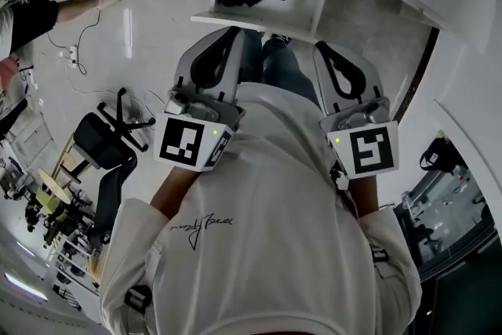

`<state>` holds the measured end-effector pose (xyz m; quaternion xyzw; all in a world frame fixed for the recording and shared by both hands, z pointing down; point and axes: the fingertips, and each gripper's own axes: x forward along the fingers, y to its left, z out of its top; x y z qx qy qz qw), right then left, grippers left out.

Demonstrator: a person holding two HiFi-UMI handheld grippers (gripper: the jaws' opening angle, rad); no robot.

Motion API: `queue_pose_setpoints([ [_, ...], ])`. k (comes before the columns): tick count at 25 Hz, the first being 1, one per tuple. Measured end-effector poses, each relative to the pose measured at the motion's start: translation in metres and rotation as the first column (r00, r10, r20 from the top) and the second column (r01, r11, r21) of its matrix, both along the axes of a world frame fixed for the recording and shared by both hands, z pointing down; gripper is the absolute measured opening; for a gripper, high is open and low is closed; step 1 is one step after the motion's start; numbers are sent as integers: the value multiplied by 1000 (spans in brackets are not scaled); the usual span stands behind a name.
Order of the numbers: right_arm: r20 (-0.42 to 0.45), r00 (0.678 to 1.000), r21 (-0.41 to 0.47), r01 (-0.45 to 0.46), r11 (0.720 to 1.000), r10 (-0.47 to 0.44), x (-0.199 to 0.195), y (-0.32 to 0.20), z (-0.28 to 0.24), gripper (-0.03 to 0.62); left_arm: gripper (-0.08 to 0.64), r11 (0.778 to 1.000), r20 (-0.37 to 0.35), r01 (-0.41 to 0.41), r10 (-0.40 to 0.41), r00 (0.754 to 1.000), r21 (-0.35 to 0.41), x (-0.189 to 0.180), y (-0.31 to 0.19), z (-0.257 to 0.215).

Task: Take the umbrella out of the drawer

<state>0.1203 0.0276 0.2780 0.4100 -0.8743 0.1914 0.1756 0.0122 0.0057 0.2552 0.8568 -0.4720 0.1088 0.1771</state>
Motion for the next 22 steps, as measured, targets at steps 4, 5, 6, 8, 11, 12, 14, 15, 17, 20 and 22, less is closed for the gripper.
queue_pose_setpoints([
  [4,-37,999,-29,37,999,-38,4,-6,14,26,17,999,6,18,-18,1000,-32,-4,1,12],
  [5,-43,998,-27,47,999,-48,4,-8,15,26,17,999,6,21,-21,1000,-38,-6,1,14],
  [6,-51,997,-23,58,998,-59,2,-9,15,26,17,999,4,23,-22,1000,-43,-7,1,15],
  [8,-64,994,-20,87,996,-88,-3,-9,18,26,17,998,-5,23,-24,1000,-55,-8,2,19],
  [11,-104,984,-35,141,989,-144,-12,-5,31,26,17,997,-11,28,-29,1000,-75,-11,4,27],
  [12,-115,981,-42,155,987,-159,-15,-3,35,26,17,996,-10,32,-33,999,-81,-12,5,31],
  [14,-119,977,-50,171,984,-176,-20,-3,43,26,17,995,-10,38,-40,999,-93,-15,7,39],
  [15,-118,976,-50,177,983,-182,-23,-3,45,26,17,994,-10,40,-41,999,-97,-15,7,42],
  [17,-129,972,-48,193,980,-198,-26,-4,50,26,17,994,-10,39,-41,999,-103,-16,8,47],
  [20,-149,964,-46,214,976,-218,-28,-5,56,26,17,993,-9,40,-41,999,-109,-16,9,51],
  [22,-162,960,-50,224,973,-230,-30,-7,60,26,17,993,-9,43,-44,999,-109,-17,8,53],
])
